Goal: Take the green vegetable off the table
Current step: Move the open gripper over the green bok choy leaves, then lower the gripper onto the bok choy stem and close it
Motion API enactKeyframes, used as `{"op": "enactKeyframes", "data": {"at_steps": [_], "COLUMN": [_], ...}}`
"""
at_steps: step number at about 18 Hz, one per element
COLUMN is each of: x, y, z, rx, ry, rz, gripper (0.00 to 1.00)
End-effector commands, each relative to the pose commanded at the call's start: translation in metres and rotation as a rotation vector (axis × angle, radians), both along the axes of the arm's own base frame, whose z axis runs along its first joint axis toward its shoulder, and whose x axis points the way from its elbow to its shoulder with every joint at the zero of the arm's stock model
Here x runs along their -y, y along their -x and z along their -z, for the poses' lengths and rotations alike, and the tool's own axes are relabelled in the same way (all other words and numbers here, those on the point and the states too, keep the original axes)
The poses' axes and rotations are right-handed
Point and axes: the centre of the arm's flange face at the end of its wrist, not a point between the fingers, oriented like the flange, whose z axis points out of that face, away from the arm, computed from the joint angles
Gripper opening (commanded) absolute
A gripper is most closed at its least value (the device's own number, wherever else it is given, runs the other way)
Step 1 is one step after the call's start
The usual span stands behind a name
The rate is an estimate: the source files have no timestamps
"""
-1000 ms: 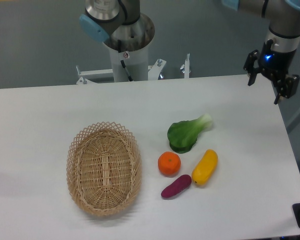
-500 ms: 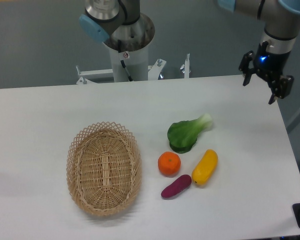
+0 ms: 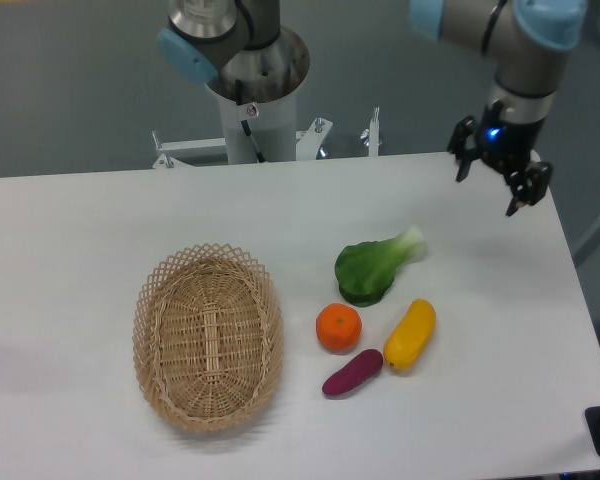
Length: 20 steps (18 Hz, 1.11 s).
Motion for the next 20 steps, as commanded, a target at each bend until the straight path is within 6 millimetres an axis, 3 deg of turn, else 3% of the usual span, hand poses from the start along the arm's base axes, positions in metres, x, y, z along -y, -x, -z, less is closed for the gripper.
{"op": "enactKeyframes", "data": {"at_steps": [5, 12, 20], "x": [-0.007, -0.027, -0.029], "y": [-0.013, -0.029, -0.041], "z": [0.04, 0.065, 0.093], "rx": [0.063, 0.03, 0.037], "ry": [0.032, 0.246, 0.252], "rz": [0.005, 0.093, 0.099], "gripper": [1.0, 1.0, 1.0]}}
